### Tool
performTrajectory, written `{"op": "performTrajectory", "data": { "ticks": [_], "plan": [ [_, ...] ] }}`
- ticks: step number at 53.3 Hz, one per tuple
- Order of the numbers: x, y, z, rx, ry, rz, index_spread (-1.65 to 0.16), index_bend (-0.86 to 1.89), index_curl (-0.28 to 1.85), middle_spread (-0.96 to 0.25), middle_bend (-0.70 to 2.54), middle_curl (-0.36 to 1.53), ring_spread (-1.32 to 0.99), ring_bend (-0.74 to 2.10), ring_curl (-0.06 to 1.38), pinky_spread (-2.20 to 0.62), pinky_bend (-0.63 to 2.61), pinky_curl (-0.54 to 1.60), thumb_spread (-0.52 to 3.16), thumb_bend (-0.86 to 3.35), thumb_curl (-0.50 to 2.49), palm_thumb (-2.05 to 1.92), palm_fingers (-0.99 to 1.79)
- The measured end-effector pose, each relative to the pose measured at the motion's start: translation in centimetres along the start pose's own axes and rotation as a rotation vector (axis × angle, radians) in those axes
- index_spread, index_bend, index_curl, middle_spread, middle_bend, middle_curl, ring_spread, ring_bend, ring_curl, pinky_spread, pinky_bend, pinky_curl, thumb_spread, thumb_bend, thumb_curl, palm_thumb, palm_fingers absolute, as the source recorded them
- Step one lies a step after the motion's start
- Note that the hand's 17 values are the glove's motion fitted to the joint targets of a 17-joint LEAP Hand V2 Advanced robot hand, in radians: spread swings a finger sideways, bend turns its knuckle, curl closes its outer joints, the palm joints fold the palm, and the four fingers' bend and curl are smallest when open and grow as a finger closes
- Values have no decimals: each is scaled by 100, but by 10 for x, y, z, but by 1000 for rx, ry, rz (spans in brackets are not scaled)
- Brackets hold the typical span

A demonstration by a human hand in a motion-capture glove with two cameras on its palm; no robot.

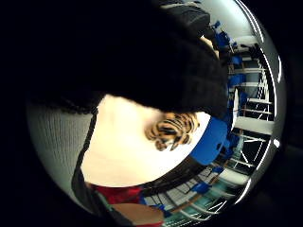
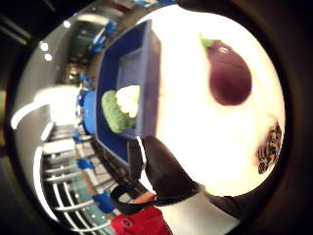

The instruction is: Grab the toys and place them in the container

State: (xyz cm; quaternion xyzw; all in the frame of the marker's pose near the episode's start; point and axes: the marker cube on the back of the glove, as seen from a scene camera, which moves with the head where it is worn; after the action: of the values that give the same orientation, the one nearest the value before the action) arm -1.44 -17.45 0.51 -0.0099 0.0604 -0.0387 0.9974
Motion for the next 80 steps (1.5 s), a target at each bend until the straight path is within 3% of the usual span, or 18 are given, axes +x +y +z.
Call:
{"op": "performTrajectory", "data": {
  "ticks": [24,40,46,57,65,72,80],
  "plan": [
    [152,55,45,-84,64,243,-38,18,36,-8,13,25,3,12,8,15,102,32,103,-8,26,-10,-21],
    [189,65,88,-212,14,323,-38,16,34,-7,10,21,3,14,6,15,122,37,98,-9,22,-11,-17],
    [190,63,99,-187,-18,322,-38,18,34,-6,9,19,5,17,7,12,129,39,99,-7,22,-8,-14],
    [181,63,98,-178,44,335,-40,30,39,-7,16,18,2,49,16,-10,111,33,115,2,26,5,22],
    [175,61,87,-124,73,316,-39,19,38,-14,16,18,-15,77,25,-30,119,34,129,14,34,28,57],
    [168,63,55,-60,-33,310,-39,15,38,-21,24,22,-25,83,29,-37,118,35,131,19,41,41,70],
    [151,56,4,-8,15,291,-39,16,39,-26,27,26,-33,86,32,-39,115,35,128,19,47,46,77]
  ]
}}
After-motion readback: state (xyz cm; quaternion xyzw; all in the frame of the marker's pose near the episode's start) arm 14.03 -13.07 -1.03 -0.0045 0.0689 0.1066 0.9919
